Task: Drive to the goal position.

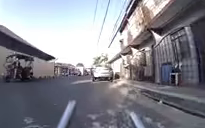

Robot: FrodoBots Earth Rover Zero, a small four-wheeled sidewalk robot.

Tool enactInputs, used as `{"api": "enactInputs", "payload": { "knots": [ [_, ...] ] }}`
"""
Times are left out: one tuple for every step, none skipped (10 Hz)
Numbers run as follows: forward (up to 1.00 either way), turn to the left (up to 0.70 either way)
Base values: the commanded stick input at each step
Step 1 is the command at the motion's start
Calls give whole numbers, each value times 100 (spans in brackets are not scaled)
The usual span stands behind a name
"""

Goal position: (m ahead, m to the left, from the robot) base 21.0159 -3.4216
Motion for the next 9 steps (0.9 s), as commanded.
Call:
{"api": "enactInputs", "payload": {
  "knots": [
    [85,2],
    [85,0],
    [85,0],
    [85,0],
    [85,0],
    [85,0],
    [85,0],
    [85,0],
    [85,0]
  ]
}}
